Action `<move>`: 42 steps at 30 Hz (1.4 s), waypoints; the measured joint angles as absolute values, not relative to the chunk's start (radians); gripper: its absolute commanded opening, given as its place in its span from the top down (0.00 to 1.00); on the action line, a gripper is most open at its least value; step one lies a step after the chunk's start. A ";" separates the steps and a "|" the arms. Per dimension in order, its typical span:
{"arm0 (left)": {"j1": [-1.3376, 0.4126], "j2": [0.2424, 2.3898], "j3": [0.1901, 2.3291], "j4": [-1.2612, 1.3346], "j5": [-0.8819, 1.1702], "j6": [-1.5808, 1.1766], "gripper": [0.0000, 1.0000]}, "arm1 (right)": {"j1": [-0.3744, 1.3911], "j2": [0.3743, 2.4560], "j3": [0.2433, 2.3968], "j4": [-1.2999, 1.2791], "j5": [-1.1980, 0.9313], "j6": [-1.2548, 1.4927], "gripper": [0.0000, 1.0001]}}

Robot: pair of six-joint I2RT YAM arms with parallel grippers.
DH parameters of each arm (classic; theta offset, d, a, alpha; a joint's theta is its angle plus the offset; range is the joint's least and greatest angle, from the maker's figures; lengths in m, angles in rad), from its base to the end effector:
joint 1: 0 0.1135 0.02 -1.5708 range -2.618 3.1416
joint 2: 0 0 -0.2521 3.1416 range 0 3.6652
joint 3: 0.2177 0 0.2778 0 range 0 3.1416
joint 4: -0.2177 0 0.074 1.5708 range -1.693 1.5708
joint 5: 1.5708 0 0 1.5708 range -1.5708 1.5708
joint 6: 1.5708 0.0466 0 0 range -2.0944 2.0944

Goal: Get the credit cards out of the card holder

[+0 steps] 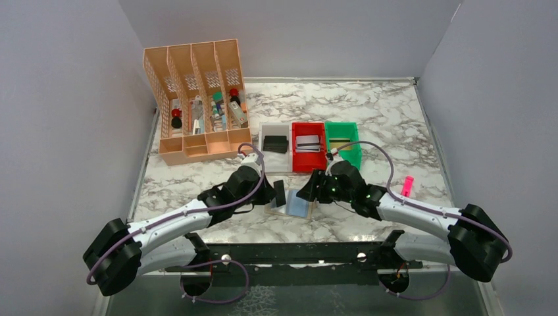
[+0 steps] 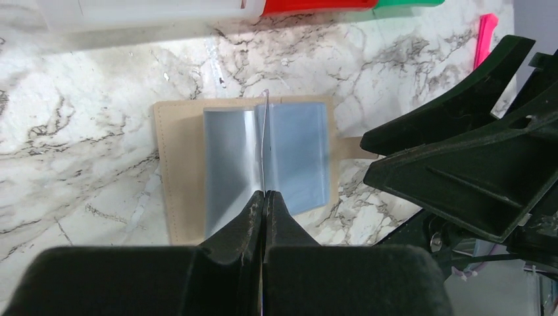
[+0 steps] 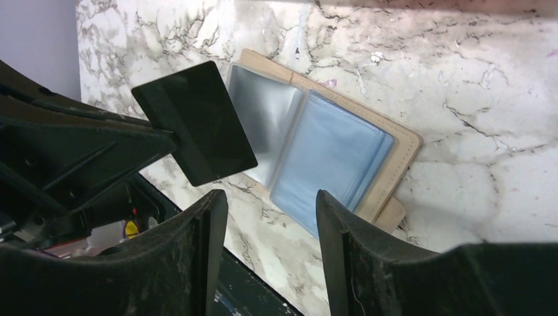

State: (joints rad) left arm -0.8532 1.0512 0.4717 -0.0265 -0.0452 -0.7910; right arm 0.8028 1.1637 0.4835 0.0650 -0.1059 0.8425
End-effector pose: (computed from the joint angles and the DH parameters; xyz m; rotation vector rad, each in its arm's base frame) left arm 0.1684 -0.1898 0.1653 0.0446 2.3158 -0.8529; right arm 0.1820 0.1955 0.1516 -0.0180 2.3810 0.9892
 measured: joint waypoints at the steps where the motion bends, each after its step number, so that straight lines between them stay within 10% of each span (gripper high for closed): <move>1: -0.853 1.041 0.472 -0.027 -0.048 -0.788 1.00 | 0.803 1.158 0.484 0.066 -0.108 0.841 0.39; 42: -0.624 0.961 0.379 0.287 0.488 -0.710 1.00 | 0.760 1.250 0.460 0.441 -0.376 0.837 0.53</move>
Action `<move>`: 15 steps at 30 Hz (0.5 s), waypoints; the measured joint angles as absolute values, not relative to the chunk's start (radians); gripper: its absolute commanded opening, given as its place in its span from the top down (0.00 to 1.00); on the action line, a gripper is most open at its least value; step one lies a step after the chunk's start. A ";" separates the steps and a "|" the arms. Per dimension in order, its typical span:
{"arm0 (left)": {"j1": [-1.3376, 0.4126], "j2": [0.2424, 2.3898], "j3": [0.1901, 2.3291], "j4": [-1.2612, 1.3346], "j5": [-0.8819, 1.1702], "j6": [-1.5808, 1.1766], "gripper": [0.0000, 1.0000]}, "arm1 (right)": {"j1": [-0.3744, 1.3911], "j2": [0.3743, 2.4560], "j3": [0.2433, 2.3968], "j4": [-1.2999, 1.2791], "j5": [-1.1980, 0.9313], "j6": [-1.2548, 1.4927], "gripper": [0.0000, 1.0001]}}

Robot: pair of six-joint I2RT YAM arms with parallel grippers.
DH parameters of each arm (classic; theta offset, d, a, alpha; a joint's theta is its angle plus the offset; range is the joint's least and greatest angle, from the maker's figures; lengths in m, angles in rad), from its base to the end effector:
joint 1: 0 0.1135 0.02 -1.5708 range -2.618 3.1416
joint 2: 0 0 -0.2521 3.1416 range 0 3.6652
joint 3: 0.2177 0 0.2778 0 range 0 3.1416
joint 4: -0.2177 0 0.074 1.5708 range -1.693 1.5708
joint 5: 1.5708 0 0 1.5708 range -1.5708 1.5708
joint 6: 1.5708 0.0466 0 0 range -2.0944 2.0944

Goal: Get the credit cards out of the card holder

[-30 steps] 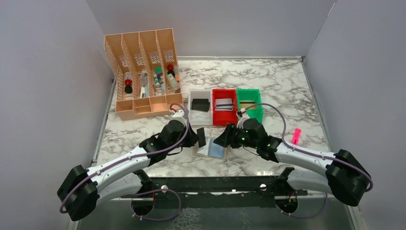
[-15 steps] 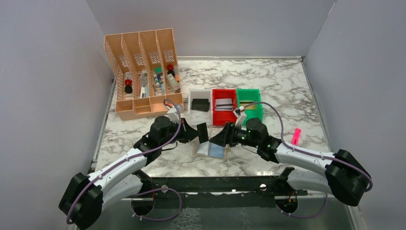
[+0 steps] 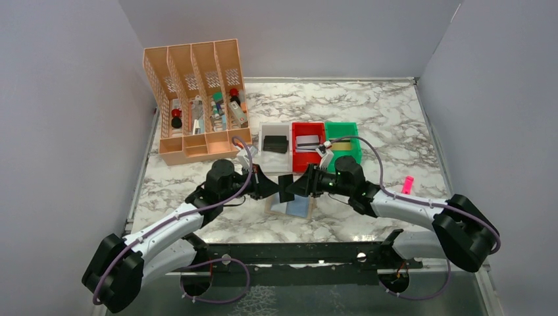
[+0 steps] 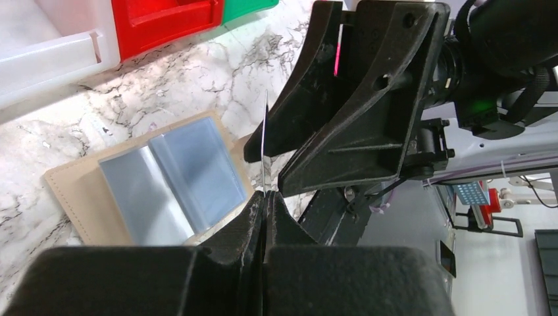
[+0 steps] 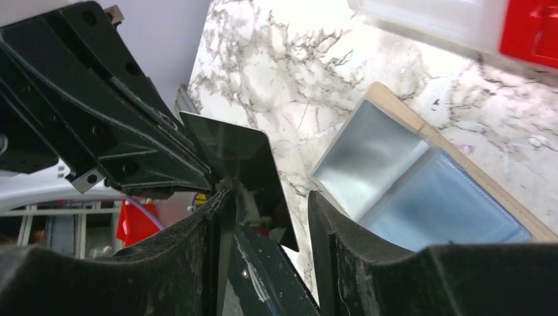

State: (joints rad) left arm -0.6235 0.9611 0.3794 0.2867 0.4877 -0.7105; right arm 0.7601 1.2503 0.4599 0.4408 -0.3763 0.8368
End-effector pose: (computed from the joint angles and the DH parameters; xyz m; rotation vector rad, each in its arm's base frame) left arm 0.1865 -0.1610 0.1878 0.2865 2.0494 -1.3310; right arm 0.1943 0.2083 0.1620 -0.2042 2.1639 1.3662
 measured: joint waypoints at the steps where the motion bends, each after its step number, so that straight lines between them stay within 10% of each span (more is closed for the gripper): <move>1: -0.624 0.958 0.378 0.289 0.490 -0.711 1.00 | 0.758 1.261 0.461 0.459 -0.396 0.838 0.54; 15: -0.622 0.979 0.378 0.299 0.508 -0.722 1.00 | 0.684 1.319 0.395 0.669 -0.550 0.925 0.69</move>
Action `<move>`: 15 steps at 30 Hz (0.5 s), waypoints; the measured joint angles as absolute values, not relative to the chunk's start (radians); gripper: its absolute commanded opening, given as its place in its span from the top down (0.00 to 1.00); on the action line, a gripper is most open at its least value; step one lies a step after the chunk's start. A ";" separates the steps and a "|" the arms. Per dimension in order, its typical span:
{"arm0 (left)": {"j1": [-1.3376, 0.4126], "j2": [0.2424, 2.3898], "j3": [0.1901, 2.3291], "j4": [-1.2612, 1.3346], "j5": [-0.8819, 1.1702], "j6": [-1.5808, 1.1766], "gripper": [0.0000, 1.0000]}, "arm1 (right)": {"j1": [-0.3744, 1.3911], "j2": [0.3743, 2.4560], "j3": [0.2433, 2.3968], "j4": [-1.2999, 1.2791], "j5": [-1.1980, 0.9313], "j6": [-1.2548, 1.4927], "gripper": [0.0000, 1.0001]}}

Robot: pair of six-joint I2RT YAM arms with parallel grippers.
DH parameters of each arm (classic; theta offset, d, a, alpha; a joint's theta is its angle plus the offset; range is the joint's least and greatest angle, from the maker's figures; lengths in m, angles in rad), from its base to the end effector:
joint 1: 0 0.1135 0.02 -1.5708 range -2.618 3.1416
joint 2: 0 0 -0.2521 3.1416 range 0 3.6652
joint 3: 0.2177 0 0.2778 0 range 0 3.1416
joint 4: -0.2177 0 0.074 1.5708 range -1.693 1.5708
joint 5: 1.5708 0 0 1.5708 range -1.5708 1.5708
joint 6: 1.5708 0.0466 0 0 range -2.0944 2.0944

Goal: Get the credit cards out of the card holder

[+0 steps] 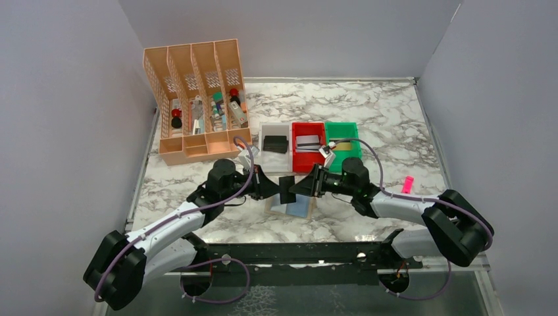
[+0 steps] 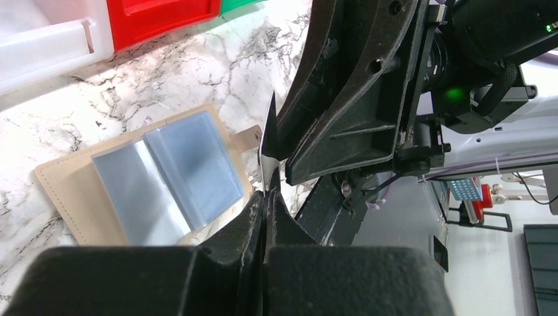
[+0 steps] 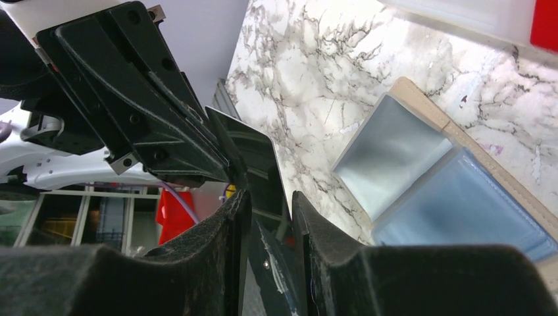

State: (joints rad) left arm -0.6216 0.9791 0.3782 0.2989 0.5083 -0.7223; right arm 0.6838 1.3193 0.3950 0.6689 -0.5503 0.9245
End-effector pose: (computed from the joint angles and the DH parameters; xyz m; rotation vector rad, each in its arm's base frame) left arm 0.1872 -0.1620 0.1848 0.2877 2.0631 -1.3532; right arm 0.2006 0.1949 0.1486 -0.1996 2.1094 1.5572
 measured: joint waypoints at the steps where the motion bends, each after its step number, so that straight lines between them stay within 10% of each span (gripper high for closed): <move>1: -0.621 0.982 0.378 0.300 0.509 -0.725 1.00 | 0.679 1.320 0.384 0.688 -0.558 0.929 0.71; 15: -0.614 0.990 0.378 0.312 0.523 -0.756 1.00 | 0.659 1.326 0.295 0.871 -0.591 1.006 0.96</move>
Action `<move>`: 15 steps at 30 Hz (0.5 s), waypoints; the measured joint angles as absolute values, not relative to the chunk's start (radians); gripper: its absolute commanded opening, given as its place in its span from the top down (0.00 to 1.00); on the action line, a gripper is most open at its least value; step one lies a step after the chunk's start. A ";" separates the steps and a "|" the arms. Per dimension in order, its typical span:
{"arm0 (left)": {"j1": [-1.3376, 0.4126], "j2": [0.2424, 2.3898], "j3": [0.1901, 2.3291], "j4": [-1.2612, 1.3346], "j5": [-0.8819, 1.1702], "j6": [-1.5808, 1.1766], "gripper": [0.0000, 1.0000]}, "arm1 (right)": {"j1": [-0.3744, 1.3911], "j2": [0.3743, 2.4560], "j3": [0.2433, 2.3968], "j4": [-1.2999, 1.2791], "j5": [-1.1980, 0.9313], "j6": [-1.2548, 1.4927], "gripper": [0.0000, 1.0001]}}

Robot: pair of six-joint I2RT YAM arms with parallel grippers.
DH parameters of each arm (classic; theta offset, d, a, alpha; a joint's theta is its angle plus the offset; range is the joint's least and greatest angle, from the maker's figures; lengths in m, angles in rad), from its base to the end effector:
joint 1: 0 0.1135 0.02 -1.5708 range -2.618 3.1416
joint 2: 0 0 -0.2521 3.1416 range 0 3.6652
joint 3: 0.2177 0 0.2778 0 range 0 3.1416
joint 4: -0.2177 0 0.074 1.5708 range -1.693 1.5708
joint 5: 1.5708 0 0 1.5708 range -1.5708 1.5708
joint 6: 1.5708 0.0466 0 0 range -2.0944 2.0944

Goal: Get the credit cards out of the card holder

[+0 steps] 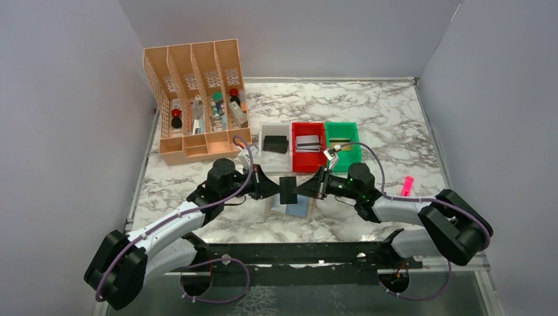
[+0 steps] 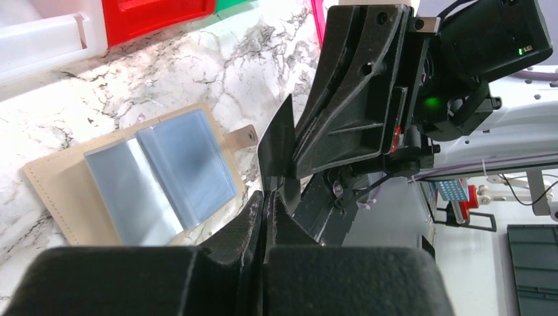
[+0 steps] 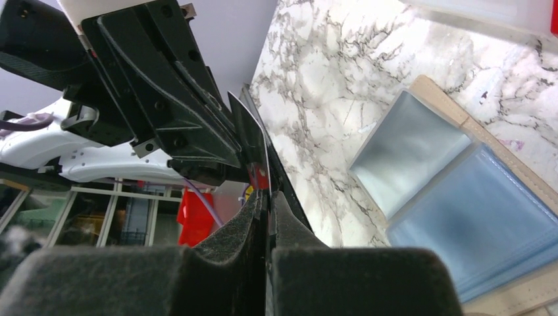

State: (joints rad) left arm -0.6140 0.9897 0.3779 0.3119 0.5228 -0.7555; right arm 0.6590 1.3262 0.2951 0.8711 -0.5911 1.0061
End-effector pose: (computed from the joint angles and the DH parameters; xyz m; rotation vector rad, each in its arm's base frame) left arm 0.1888 -0.1615 0.1838 0.2587 2.0744 -1.3816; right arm 0.1905 0.1804 0.1383 -0.1637 2.0385 1.6525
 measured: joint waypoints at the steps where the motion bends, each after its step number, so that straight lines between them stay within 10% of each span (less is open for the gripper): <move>1: -0.612 0.990 0.378 0.312 0.523 -0.758 1.00 | 0.659 1.329 0.294 0.884 -0.595 1.011 0.97; 15: -0.595 1.001 0.359 0.296 0.456 -0.785 0.59 | 0.655 1.372 0.290 0.965 -0.607 1.055 0.99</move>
State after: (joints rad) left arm -0.5945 1.0012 0.3592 0.2962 0.4557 -0.7849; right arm 0.6552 1.3720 0.2905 0.9646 -0.6071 1.0546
